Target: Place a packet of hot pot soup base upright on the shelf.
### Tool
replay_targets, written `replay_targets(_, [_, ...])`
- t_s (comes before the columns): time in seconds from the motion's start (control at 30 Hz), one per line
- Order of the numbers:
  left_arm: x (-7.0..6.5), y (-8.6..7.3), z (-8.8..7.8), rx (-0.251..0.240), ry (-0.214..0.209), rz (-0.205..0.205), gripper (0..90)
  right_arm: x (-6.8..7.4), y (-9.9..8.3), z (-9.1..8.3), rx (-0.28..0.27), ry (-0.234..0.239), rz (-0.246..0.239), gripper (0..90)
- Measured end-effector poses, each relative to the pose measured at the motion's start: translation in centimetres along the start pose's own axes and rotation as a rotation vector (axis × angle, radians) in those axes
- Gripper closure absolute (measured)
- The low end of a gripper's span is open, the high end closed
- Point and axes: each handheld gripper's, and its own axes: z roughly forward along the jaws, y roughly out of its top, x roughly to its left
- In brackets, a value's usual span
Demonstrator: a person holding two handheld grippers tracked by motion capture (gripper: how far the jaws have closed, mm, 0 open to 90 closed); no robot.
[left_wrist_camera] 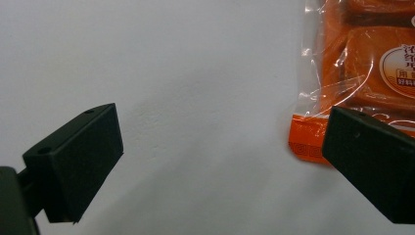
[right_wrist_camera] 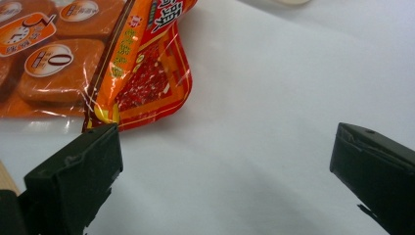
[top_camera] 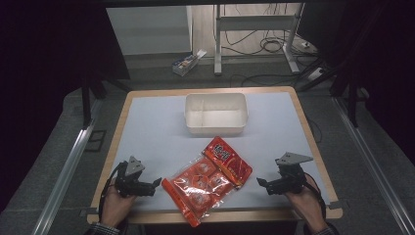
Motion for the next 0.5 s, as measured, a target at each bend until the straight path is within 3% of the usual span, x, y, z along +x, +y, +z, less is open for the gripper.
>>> replay_targets(0.33, [-0.32,0.06,0.15,-0.006,-0.01,0.041,1.7,-0.29,-0.11,0.0,0.011,0.003,-0.019,0.0])
replay_targets(0.5, [-0.29,0.06,0.16,-0.008,-0.013,0.039,1.7,-0.08,-0.15,0.25,0.025,-0.005,-0.024,0.0])
